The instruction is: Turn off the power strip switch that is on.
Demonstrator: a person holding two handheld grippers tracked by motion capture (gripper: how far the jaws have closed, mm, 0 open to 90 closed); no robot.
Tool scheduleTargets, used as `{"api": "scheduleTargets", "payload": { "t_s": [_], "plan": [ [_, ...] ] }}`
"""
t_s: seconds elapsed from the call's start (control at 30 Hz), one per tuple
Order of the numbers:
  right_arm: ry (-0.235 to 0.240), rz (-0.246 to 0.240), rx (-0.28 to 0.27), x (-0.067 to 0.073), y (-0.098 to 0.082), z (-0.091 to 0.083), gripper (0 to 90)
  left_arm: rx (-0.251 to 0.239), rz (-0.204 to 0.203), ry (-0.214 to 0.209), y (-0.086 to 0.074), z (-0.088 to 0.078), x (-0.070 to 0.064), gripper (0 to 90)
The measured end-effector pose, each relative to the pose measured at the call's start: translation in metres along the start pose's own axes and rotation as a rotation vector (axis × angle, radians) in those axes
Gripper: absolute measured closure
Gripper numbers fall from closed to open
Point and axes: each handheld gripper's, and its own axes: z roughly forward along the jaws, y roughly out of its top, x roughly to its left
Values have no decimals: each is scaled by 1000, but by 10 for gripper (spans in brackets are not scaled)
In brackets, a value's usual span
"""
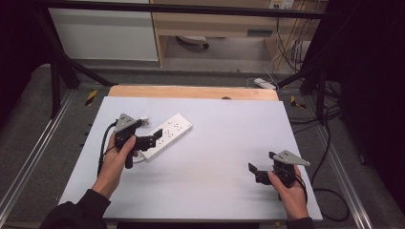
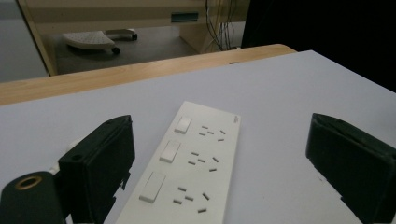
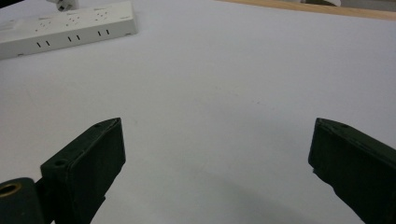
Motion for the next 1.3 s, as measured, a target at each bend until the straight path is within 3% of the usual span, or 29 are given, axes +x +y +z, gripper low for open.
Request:
{"api": "scheduleTargets", "payload": {
  "t_s": [0.43,0.83,1.1,1.3],
  "plan": [
    [-1,-2,3,0,0,0,44,-6,-4,2,-25,-31,4,81],
    [0,-7,6,0,0,1,44,-23,5,17,-38,-56,11,80],
    [1,-4,9,0,-1,1,45,-37,5,5,-50,-72,10,80],
    [0,-2,9,0,-1,1,46,-21,16,-5,-59,-80,11,80]
  ]
}}
